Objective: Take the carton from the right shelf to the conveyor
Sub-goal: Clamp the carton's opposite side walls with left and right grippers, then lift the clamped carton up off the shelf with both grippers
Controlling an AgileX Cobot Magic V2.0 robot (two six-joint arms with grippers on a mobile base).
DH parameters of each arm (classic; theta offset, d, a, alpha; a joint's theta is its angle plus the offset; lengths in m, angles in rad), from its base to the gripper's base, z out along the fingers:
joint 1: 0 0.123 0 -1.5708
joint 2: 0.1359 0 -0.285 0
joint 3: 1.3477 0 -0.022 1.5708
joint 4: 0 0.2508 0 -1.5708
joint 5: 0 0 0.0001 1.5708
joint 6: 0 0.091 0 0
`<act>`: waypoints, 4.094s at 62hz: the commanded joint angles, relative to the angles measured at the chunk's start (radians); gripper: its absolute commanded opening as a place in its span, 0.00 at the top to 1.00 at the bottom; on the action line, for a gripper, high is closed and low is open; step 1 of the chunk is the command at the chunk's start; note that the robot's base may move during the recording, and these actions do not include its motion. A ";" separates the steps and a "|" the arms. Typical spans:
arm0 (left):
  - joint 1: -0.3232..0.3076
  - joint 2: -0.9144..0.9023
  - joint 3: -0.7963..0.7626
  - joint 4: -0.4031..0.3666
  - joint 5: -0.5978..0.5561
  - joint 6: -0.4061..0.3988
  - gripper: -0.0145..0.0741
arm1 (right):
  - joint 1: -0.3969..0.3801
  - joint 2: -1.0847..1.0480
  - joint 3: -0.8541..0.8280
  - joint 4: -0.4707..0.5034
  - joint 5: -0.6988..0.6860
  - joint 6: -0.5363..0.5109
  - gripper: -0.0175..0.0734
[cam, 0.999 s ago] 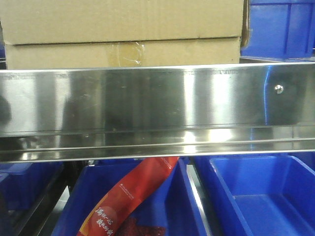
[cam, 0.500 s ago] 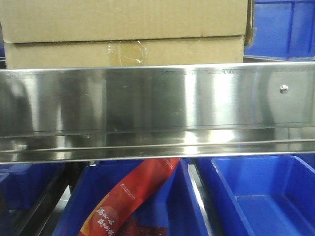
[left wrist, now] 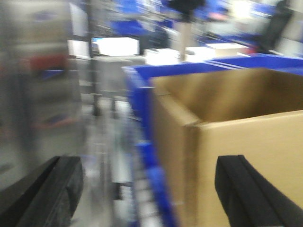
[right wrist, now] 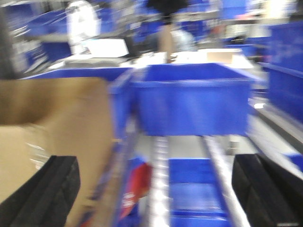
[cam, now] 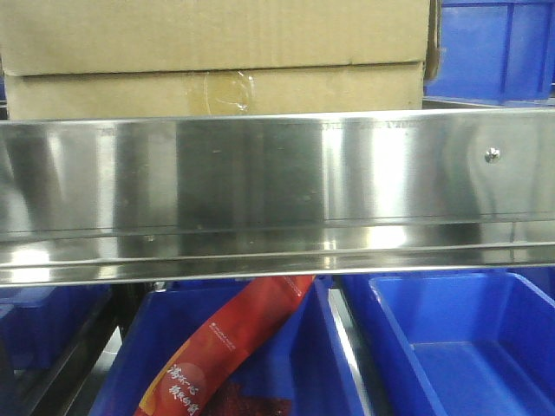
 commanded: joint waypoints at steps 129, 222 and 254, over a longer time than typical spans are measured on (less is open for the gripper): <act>-0.063 1.170 -1.091 0.100 0.726 -0.264 0.84 | 0.228 1.240 -1.318 -0.179 0.828 0.089 0.88; -0.238 0.631 -0.772 0.070 0.726 -0.327 0.85 | 0.346 0.628 -0.856 -0.151 0.828 0.118 0.88; -0.238 0.631 -0.772 0.070 0.726 -0.327 0.85 | 0.346 0.628 -0.856 -0.151 0.737 0.118 0.88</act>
